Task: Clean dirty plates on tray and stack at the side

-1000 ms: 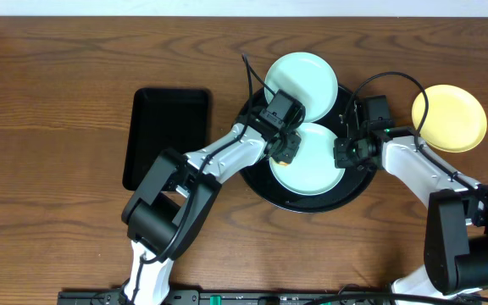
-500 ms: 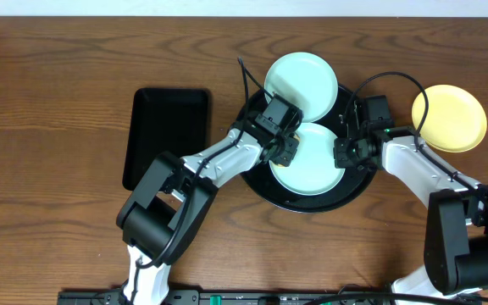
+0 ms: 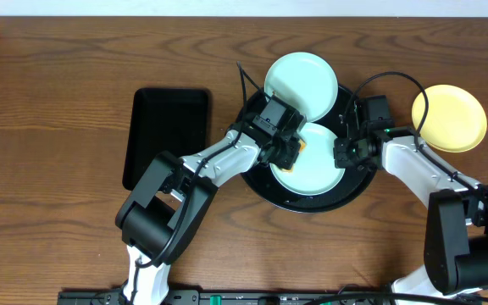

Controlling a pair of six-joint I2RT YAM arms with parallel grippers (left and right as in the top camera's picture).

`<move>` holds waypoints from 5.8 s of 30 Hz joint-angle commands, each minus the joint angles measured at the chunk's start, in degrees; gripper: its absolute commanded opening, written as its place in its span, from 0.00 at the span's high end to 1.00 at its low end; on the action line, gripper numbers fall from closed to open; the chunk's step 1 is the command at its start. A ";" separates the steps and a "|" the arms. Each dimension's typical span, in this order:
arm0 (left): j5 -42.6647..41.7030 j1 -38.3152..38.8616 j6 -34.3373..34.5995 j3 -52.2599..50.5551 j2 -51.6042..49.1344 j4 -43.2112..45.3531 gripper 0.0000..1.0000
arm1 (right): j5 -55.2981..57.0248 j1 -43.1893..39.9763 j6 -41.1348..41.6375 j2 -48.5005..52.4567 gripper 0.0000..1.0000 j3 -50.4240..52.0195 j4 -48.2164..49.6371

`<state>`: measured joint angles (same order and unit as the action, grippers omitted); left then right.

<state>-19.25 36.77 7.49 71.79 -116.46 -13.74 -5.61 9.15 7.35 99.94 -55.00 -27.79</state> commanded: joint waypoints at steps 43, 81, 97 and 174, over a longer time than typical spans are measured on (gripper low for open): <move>-1.09 0.35 4.98 12.20 9.44 -11.04 0.92 | -0.04 1.14 -0.76 0.48 0.99 0.59 0.15; 2.91 0.70 -9.60 8.24 -5.73 -15.32 0.92 | -0.04 1.11 -0.76 0.48 0.99 0.59 0.37; -25.00 -2.51 -4.76 14.03 -0.24 -15.96 0.92 | -0.48 1.11 -0.76 0.48 0.98 0.59 0.33; 21.11 -35.47 0.35 -2.08 17.55 -32.96 0.24 | 19.41 19.63 -6.38 -8.55 0.99 -26.03 -22.73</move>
<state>0.43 1.50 7.70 71.16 -98.63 -47.83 32.05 35.03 -3.53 92.18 -80.09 -49.08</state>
